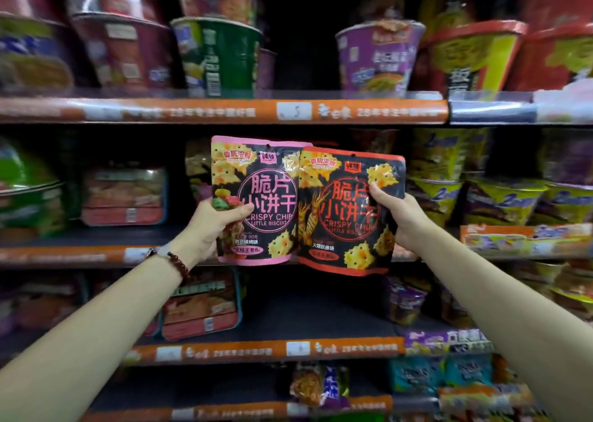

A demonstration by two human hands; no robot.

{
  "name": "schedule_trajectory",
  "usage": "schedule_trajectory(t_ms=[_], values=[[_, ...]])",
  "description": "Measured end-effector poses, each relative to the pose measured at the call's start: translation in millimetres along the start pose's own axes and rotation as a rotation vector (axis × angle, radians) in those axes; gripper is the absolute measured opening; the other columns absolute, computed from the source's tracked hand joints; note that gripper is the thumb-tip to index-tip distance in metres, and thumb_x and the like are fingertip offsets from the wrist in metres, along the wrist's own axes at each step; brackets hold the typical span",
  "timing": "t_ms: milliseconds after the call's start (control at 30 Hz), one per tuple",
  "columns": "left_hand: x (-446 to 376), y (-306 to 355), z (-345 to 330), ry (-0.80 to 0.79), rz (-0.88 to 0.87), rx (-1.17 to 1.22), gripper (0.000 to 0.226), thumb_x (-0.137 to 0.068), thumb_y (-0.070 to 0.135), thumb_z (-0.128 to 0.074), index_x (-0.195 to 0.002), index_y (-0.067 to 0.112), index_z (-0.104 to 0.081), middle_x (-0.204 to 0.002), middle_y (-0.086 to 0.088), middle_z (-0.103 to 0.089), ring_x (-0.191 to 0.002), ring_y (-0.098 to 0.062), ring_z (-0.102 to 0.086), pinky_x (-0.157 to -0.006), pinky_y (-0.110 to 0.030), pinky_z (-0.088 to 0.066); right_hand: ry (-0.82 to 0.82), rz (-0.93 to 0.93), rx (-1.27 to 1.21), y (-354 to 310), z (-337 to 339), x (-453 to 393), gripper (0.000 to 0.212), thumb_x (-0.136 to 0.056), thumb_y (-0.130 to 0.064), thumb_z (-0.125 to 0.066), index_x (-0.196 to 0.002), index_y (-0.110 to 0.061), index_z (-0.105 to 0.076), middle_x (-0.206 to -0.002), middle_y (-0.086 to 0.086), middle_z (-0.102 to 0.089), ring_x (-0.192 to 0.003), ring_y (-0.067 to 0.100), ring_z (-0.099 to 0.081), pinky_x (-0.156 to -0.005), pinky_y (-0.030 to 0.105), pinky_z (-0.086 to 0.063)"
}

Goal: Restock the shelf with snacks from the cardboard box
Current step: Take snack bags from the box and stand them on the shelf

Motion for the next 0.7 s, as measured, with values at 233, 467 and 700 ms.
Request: schedule_trajectory(t_ms=[233,467,700], values=[[-7.7,19.6,78.0,0.183,-0.056,-0.066,0.019,-0.076,0.003,-0.073,-0.083,0.016,-0.062,-0.063,0.013,-0.072,-0.063,-0.003,-0.069,-0.061,-0.023,-0.052,-0.042,0.185,0.1,-24.3,-63.9,-18.0,0.015,-0.089,-0.027,-0.064,-0.1,-0.018,-0.066,-0.095,-0.003,-0.07,-0.09,0.015,-0.066,-0.083,0.037,-0.051],[-27.6,21.4,101.4,0.233,-0.08,-0.132,0.019,-0.074,0.005,-0.075,-0.078,0.014,-0.059,-0.073,0.002,-0.069,-0.07,-0.013,-0.065,-0.067,-0.028,-0.05,-0.027,0.263,0.155,-37.9,-87.2,-23.6,0.007,-0.088,-0.03,-0.065,-0.083,-0.025,-0.065,-0.088,-0.004,-0.071,-0.079,0.008,-0.068,-0.068,0.027,-0.054],[-42.4,-4.9,102.1,0.1,-0.04,-0.253,0.02,-0.074,0.015,-0.077,-0.09,0.015,-0.064,-0.095,-0.006,-0.07,-0.095,-0.025,-0.064,-0.088,-0.04,-0.05,-0.022,0.246,0.191,-15.7,-81.6,-34.9,0.019,-0.076,-0.019,-0.077,-0.089,-0.027,-0.065,-0.094,-0.005,-0.07,-0.091,0.014,-0.066,-0.082,0.035,-0.051]])
Point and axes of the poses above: each hand's wrist, its own x-axis away from the middle knuckle, its own z-axis out of the back of the hand, y = z × x, the point moved 10 cm from there along -x, towards the middle knuckle
